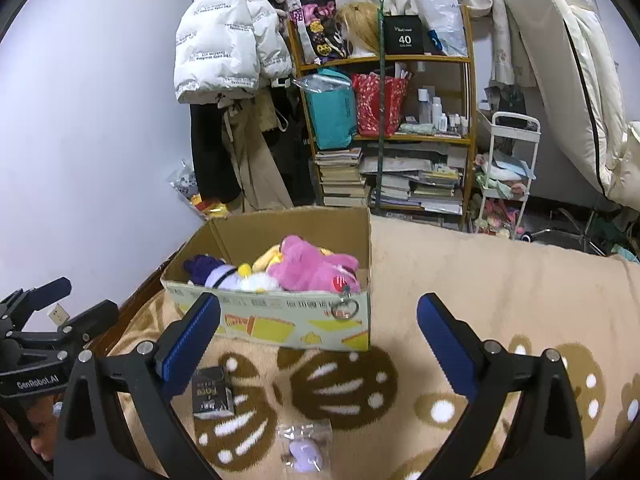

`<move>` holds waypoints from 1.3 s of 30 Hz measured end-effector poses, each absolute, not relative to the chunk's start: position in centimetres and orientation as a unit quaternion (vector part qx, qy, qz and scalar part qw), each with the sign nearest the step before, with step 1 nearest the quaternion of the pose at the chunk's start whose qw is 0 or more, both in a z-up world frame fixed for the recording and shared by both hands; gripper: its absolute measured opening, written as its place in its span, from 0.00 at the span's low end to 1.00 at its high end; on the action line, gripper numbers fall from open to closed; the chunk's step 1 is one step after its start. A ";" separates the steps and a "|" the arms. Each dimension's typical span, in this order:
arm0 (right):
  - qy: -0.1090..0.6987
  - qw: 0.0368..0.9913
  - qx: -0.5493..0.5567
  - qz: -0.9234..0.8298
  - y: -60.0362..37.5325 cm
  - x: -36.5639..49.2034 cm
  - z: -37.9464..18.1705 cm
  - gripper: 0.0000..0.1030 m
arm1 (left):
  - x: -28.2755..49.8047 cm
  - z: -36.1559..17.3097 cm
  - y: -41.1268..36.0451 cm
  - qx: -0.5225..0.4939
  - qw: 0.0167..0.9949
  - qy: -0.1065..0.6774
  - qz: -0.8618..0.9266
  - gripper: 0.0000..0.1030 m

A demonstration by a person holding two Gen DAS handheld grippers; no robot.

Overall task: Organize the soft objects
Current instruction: 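Move the left tool to the black Face tissue pack while the right tool approaches the bagged purple toy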

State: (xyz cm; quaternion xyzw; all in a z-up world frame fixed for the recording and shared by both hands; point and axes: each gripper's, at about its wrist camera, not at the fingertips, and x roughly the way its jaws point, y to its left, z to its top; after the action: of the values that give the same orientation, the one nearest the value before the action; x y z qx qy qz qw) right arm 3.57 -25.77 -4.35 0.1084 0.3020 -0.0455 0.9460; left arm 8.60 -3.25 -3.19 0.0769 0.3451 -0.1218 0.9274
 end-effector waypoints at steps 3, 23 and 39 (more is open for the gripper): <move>0.315 0.942 0.105 -0.048 -25.6 3.1 -4.7 1.00 | 8.4 -3.6 -2.5 0.073 0.922 0.363 -0.115 0.98; 0.427 0.899 0.068 -0.069 -21.5 3.6 -10.2 1.00 | 9.7 -8.1 -2.6 0.089 0.879 0.454 -0.112 0.97; 0.504 0.858 0.072 -0.071 -21.1 5.0 -14.0 1.00 | 11.7 -12.3 -3.8 0.105 0.843 0.513 -0.125 0.97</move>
State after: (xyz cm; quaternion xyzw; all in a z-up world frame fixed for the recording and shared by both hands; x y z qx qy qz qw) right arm 5.03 -21.10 -14.03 0.0724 0.5036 -0.0710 0.8580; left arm 11.74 -3.84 -12.31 0.1053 0.5130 -0.1254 0.8426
